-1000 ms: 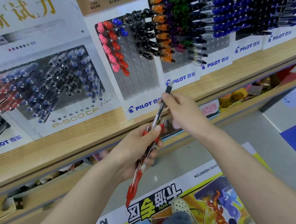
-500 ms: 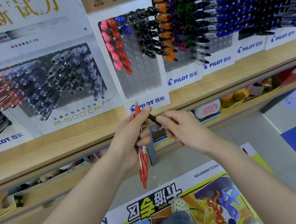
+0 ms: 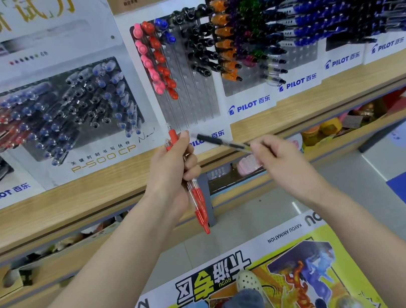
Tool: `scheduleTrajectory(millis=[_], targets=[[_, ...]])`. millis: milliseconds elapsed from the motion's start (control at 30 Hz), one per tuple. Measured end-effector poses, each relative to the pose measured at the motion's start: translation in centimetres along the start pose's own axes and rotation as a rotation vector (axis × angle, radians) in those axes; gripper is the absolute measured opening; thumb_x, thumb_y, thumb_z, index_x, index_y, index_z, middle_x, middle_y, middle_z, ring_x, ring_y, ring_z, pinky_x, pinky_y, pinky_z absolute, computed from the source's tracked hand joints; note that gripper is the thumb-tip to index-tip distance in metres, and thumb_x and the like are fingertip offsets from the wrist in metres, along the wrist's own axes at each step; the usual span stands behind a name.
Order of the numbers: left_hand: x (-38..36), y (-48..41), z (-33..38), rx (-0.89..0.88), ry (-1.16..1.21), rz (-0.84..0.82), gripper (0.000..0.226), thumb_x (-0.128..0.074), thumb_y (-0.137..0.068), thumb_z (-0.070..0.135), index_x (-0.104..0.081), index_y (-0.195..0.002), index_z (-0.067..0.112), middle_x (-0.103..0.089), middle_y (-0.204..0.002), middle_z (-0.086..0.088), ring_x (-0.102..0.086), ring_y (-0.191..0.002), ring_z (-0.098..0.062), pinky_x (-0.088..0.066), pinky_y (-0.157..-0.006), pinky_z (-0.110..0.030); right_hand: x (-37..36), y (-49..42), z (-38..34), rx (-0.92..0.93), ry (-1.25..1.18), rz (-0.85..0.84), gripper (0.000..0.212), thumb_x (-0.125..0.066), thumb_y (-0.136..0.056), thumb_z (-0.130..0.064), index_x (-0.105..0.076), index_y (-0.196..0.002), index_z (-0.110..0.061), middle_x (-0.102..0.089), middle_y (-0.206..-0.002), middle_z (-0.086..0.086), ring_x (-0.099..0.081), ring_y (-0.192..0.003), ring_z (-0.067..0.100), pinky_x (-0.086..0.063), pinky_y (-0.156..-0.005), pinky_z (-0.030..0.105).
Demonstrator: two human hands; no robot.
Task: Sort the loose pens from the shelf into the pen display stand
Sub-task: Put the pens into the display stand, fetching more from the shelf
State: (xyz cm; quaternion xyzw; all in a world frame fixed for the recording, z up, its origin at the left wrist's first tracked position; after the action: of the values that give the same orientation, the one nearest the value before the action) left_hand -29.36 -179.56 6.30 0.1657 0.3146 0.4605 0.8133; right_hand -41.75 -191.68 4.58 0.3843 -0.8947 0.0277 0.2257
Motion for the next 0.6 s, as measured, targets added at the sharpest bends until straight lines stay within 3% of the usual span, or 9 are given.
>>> scheduleTrajectory(millis=[100, 200, 300, 433, 600], targets=[[-0.3, 0.0, -0.4, 0.077, 0.062, -0.002, 0.012, -0.043, -0.095, 0.007, -0.044, -0.083, 0.009, -0.043, -0.065, -0.001, -0.032, -0.038, -0.005, -0.023, -0.032, -0.013, 0.7, 0.5, -1.6, 0.128, -0.065, 0.258, 0.014, -0.054, -0.093, -0.017, -0.061, -0.082, -0.021, -0.055, -0.06, -0.008, -0.047, -0.048, -0.001, -0.039, -0.048, 0.009], [-0.5, 0.3, -0.9, 0.103, -0.003, -0.007, 0.007, -0.039, -0.098, 0.009, -0.046, -0.096, 0.009, -0.043, -0.064, -0.001, -0.036, -0.039, -0.006, -0.027, -0.034, -0.014, 0.9, 0.7, -2.9, 0.218, -0.089, 0.429, 0.008, -0.062, -0.088, -0.021, -0.069, -0.091, -0.018, -0.063, -0.061, -0.011, -0.062, -0.053, 0.004, -0.053, -0.06, 0.021], [-0.1, 0.4, -1.2, 0.082, -0.097, 0.03, 0.013, -0.038, -0.101, 0.016, -0.047, -0.106, 0.01, -0.046, -0.066, -0.003, -0.039, -0.046, -0.01, -0.032, -0.035, -0.015, 0.5, 0.2, -4.1, 0.268, -0.118, 0.489, 0.01, -0.063, -0.088, -0.021, -0.07, -0.093, -0.017, -0.063, -0.063, -0.016, -0.067, -0.064, 0.001, -0.057, -0.069, 0.028], [0.8, 0.5, -1.3, 0.066, -0.184, 0.064, 0.014, -0.038, -0.101, 0.02, -0.048, -0.109, 0.013, -0.042, -0.066, -0.001, -0.032, -0.041, -0.007, -0.026, -0.032, -0.014, 0.0, -0.8, -5.7, 0.361, -0.098, 0.557, 0.015, -0.061, -0.089, -0.021, -0.071, -0.096, -0.011, -0.062, -0.063, -0.01, -0.069, -0.068, 0.004, -0.057, -0.067, 0.039], [1.4, 0.4, -1.0, 0.088, -0.153, 0.061, 0.014, -0.039, -0.101, 0.02, -0.049, -0.108, 0.013, -0.04, -0.065, 0.0, -0.029, -0.036, -0.004, -0.022, -0.032, -0.013, 0.2, -1.3, -5.9, 0.36, -0.08, 0.575, 0.015, -0.061, -0.089, -0.02, -0.07, -0.097, -0.011, -0.061, -0.063, -0.014, -0.068, -0.067, 0.005, -0.057, -0.067, 0.039]])
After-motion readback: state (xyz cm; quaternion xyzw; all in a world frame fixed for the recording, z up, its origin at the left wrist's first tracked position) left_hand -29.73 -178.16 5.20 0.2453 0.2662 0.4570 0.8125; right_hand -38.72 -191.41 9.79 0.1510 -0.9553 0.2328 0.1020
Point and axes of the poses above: each hand's wrist, its own y-axis away from the middle knuckle, its own x-axis out of the back of the hand, z = x × y, the point moved 4 cm from there along -y, towards the middle knuckle
